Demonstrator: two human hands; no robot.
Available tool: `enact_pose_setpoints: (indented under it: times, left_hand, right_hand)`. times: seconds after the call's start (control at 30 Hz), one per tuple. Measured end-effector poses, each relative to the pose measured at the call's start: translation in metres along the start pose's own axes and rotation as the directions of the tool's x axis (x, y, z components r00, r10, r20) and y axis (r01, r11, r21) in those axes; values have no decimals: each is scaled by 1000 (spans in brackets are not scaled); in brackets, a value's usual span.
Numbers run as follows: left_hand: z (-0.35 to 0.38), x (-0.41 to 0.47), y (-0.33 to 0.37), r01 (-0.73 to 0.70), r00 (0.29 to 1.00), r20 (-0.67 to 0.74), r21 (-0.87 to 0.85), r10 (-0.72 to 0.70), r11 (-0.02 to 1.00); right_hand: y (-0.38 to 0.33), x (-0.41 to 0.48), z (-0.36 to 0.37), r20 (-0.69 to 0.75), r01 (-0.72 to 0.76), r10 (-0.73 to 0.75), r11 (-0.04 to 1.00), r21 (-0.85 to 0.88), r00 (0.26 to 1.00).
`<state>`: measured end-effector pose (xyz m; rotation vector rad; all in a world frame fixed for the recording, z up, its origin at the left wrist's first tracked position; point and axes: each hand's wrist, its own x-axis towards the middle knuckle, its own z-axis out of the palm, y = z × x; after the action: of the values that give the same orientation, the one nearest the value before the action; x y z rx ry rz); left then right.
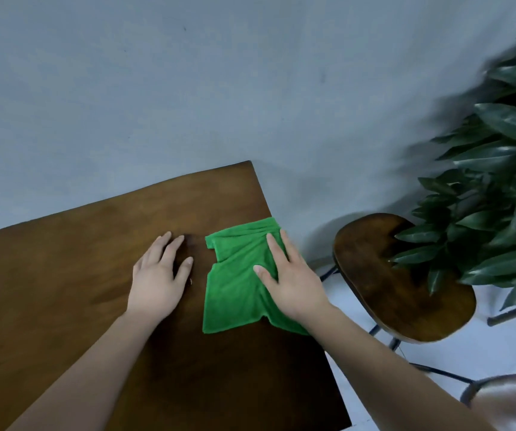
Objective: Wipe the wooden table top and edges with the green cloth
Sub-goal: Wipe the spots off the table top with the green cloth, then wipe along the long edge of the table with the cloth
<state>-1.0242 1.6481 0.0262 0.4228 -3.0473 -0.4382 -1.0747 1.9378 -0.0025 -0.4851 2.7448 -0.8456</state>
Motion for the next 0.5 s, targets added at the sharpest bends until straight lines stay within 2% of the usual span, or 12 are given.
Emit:
enact_pose_setpoints:
  times: [0.1, 0.23, 0.33, 0.5]
  left_hand:
    - [6, 3, 6, 30, 999, -14, 44, -29, 999]
    - [9, 4, 5, 44, 999, -13, 77, -43, 996]
    - [10, 6, 7, 53, 999, -8, 91, -53, 994]
    - [12, 8, 8, 54, 998, -15, 101, -53, 993]
  right_hand:
    - [4, 15, 2, 8, -9, 8, 992, 129, 1000]
    - [6, 45, 3, 4, 19, -20, 977, 213, 1000]
    - [2, 80, 5, -22, 26, -22, 976, 218, 1000]
    - [-10, 152, 1, -75, 0, 9, 994, 113, 997]
